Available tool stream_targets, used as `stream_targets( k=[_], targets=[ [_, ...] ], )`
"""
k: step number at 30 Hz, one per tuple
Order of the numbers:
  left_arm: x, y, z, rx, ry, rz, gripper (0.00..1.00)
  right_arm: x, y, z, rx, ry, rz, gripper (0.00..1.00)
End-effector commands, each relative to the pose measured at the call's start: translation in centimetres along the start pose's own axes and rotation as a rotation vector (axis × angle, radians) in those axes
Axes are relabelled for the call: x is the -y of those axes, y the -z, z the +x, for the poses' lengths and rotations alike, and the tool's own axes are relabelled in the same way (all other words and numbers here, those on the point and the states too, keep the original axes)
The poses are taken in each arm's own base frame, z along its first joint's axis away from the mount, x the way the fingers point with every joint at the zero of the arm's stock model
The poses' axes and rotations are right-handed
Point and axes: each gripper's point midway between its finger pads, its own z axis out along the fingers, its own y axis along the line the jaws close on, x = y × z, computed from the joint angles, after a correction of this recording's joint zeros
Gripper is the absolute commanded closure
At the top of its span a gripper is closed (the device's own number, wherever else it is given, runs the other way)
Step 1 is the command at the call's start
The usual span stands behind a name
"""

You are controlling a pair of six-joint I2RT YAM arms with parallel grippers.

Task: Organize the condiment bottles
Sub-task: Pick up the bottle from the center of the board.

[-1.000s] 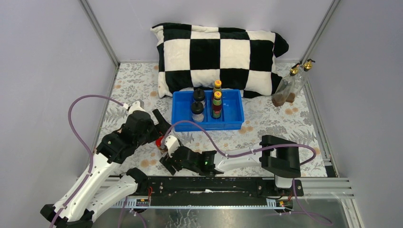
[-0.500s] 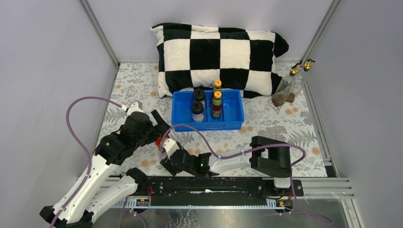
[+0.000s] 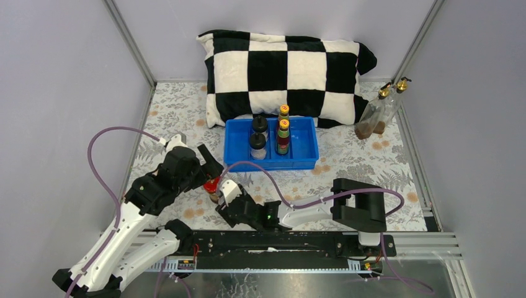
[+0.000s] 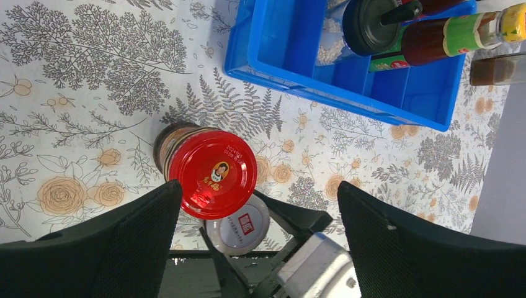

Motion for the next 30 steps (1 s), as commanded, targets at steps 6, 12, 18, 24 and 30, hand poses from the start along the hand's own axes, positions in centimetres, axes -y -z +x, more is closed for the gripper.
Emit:
stream_targets(
  k=[6, 12, 18, 24, 30],
  targets=[
    [-1.0, -0.9, 0.9, -0.018, -0.010, -0.043, 0.01, 3.7, 3.0, -0.2, 0.044, -0.029, 0.123, 0.35],
    [-2.0, -1.4, 1.2, -0.021, 0.004, -0.098, 0.01, 5.1, 4.0, 0.5, 0.045, -0.037, 0.161, 0.34],
    [-3.5, -1.7, 1.7, -0.040, 0.015, -0.192, 0.01, 5.6, 4.3, 1.2, 0.043, -0.048, 0.176, 0.35],
    [-4.5, -2.1, 2.3, -0.051, 0.026, -0.237, 0.01, 6.4, 4.8, 1.5, 0.050, -0.052, 0.195, 0.35],
    [-5.1, -2.7, 2.8, -0.067, 0.026, -0.272, 0.01, 7.0, 5.3, 1.5, 0.059, -0.064, 0.205, 0.35]
  ],
)
